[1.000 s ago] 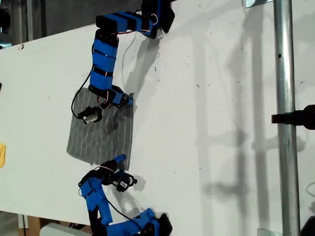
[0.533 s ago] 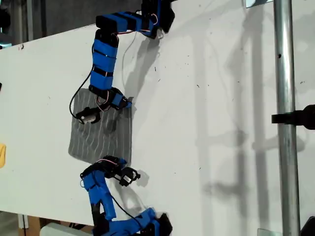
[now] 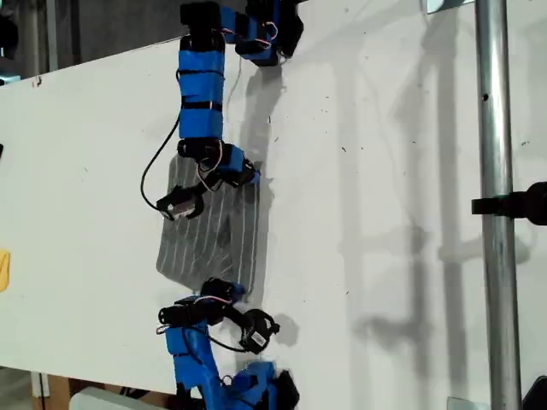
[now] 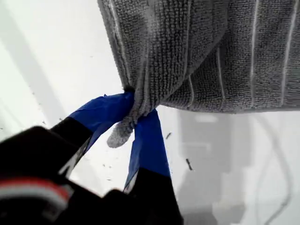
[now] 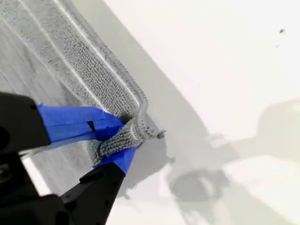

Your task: Grasp corners of a towel and fold twice.

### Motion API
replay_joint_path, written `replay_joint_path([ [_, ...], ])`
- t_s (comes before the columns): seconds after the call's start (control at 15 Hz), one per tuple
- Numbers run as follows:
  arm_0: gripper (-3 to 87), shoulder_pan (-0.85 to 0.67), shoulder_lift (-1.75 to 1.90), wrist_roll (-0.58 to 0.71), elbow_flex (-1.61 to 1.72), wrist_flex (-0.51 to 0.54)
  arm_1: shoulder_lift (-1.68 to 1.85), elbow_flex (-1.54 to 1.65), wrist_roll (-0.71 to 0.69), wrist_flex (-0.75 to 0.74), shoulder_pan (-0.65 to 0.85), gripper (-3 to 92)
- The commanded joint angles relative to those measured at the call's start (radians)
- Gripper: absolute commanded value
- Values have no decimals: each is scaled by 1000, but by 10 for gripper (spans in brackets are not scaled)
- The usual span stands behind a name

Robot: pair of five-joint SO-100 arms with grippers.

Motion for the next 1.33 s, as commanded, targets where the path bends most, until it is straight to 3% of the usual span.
replay_joint_path([
  [0.0,-29,169,278,-158,160,-28,101,-77,98,40,-175,-3],
  [0.07,-29,199,299,-207,193,-17,100,-67,127,31,-184,-3],
  [0.2,-29,133,321,-176,268,-77,98,2,147,20,-110,-3],
  [0.47,-29,-196,195,146,212,-175,101,43,69,49,160,-3],
  [0.67,-29,-382,-78,337,-81,-163,103,43,-46,37,373,-3],
  [0.93,-29,-497,-430,494,-635,-51,175,29,-216,5,595,-3],
  [1.07,-29,-525,-468,506,-744,-29,227,-6,-258,12,611,-3],
  [1.27,-28,-492,-442,480,-658,31,249,120,-209,-52,474,-3],
])
